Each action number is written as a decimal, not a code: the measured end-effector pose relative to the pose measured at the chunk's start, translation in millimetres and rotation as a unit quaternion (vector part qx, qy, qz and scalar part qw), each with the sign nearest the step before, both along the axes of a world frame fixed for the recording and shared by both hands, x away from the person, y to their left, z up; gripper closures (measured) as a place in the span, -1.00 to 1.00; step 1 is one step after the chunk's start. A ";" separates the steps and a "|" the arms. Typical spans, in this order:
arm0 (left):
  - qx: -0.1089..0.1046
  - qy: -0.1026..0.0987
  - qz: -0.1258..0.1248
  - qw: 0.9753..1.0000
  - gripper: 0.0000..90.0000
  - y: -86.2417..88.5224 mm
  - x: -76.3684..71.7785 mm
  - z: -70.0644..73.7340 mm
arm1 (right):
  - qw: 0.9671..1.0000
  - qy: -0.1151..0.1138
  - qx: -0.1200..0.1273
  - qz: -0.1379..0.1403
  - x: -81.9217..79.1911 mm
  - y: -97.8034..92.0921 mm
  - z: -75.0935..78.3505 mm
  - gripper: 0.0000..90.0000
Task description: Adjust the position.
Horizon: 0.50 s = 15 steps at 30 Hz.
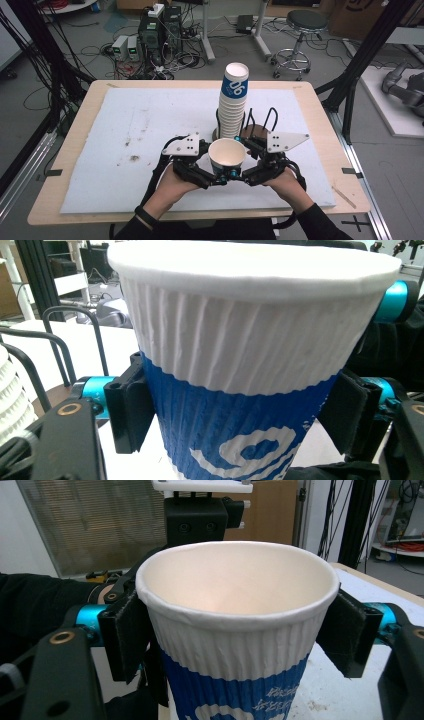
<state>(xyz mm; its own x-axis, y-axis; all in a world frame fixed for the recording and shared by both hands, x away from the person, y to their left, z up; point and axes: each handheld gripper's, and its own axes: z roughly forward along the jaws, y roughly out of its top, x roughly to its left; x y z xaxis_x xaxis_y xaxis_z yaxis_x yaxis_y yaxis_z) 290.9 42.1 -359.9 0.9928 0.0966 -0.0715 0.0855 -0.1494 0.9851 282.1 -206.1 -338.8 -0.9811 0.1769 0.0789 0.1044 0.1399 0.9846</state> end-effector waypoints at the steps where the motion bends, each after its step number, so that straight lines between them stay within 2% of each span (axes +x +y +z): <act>1: 0.000 0.000 0.000 1.000 -0.43 -0.2 0.1 0.0 | 1.000 0.000 0.000 0.000 0.0 0.0 0.0 -0.49; 9: 0.005 -0.004 -0.003 1.000 -0.43 2.9 0.9 1.8 | 1.000 0.002 -0.009 0.010 1.5 -2.2 1.1 -0.60; 15: 0.007 -0.009 0.002 1.000 -0.43 8.1 2.2 3.5 | 1.000 -0.003 -0.008 0.011 2.2 -9.3 4.5 -0.60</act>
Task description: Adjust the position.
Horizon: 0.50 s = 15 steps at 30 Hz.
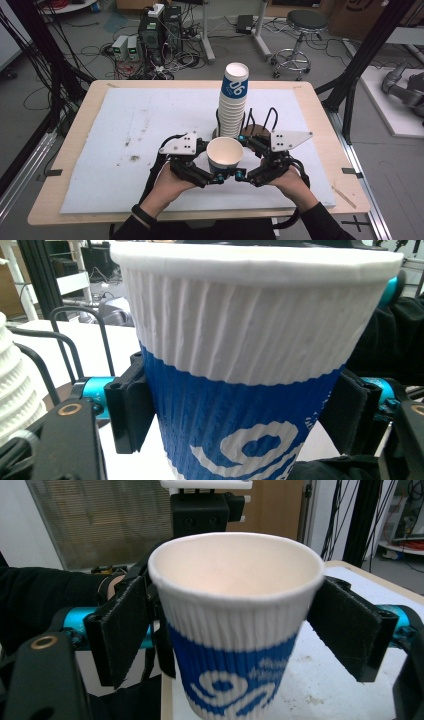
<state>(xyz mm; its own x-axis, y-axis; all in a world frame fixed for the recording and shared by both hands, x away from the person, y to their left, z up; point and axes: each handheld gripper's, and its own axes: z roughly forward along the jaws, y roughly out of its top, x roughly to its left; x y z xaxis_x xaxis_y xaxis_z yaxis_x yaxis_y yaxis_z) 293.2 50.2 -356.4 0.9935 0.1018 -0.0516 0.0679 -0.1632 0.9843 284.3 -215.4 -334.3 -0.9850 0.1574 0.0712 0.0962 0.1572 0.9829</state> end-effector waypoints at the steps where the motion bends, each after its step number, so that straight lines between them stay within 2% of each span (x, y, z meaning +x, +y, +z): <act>1: -0.001 0.000 0.002 1.000 -0.43 0.9 0.1 0.5 | 1.000 -0.001 0.001 -0.002 0.3 -1.8 0.6 -0.60; 7: -0.009 -0.006 0.011 1.000 -0.43 7.1 0.7 6.0 | 1.000 0.000 0.000 -0.015 4.3 -12.2 -0.3 -0.60; 15: -0.022 -0.012 0.019 1.000 -0.43 13.9 0.5 14.6 | 1.000 -0.005 -0.021 -0.018 6.0 -14.5 -5.9 -0.60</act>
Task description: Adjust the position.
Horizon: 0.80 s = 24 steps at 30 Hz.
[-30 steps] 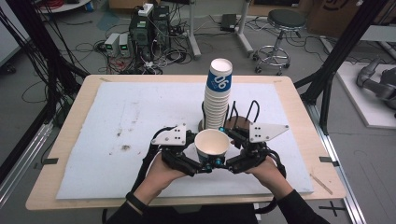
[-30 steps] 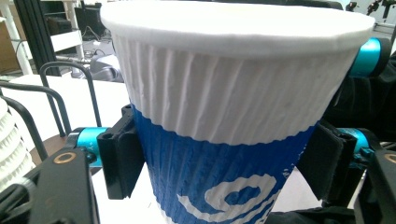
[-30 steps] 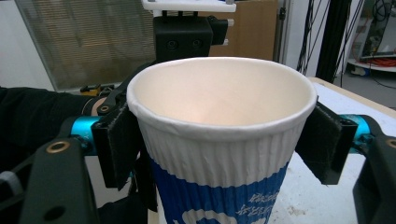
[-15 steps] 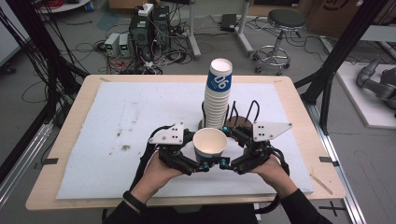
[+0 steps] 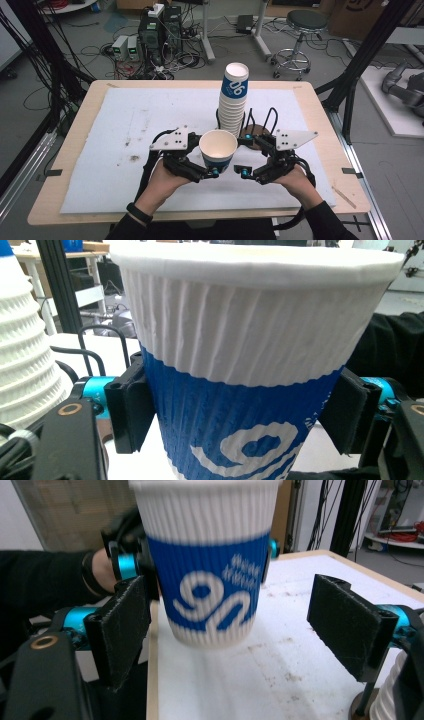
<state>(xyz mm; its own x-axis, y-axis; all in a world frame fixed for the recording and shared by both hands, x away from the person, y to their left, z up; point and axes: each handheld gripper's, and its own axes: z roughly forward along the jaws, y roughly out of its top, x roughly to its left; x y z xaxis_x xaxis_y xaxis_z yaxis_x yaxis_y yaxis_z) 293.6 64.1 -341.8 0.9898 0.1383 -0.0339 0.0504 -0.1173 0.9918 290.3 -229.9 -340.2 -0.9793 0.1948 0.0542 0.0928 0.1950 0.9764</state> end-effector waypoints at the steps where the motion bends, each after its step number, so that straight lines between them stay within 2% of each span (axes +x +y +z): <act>1: -0.002 -0.001 0.001 1.000 -0.43 0.5 -0.3 0.9 | 1.000 -0.002 -0.004 0.001 0.3 0.0 -1.2 -0.60; 11: -0.015 -0.002 0.002 1.000 -0.43 2.2 -2.2 6.8 | 1.000 0.000 -0.030 0.006 -0.6 10.3 -10.2 -0.60; 18: -0.016 -0.004 0.001 1.000 -0.43 -0.7 -3.7 7.2 | 1.000 0.014 -0.024 0.011 -0.5 17.6 -18.5 -0.60; 24: -0.022 0.002 -0.004 1.000 -0.43 -2.2 -3.9 6.9 | 1.000 0.011 -0.024 0.011 -2.1 24.6 -21.2 -0.60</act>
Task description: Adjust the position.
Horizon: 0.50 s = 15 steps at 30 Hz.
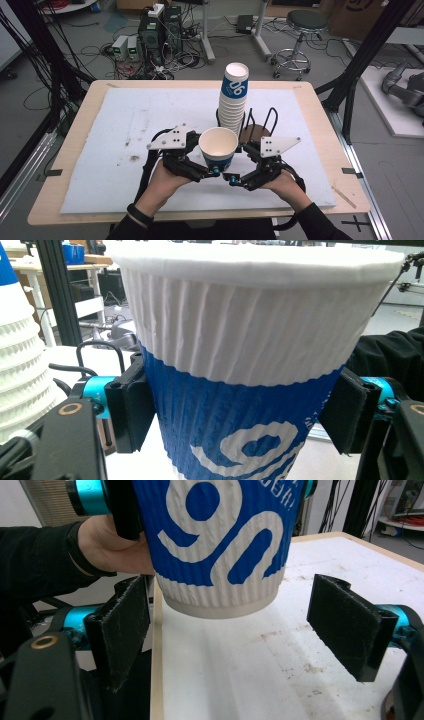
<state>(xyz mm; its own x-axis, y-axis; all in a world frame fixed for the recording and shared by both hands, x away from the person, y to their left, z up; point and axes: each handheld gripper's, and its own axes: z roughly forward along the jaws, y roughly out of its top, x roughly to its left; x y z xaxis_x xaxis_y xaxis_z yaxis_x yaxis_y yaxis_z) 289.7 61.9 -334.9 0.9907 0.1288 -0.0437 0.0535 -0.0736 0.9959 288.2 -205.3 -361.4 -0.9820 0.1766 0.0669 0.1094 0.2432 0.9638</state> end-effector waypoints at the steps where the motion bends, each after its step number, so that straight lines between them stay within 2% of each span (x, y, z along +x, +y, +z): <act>1: 0.000 0.001 0.001 1.000 -0.43 -0.1 0.1 -0.1 | 1.000 0.001 0.001 0.002 0.1 0.6 -0.3 -0.60; 8: -0.001 0.002 0.000 1.000 -0.43 -2.2 -0.4 -1.5 | 1.000 0.002 0.015 0.004 -0.8 4.2 -0.5 -0.60; 12: 0.004 0.006 -0.008 1.000 -0.43 -5.9 -1.0 -3.5 | 1.000 0.002 0.018 0.002 -2.0 7.8 -1.1 -0.60; 15: 0.005 0.009 -0.012 1.000 -0.43 -8.9 -1.6 -5.3 | 1.000 -0.001 0.011 0.006 -3.3 12.5 -3.1 -0.50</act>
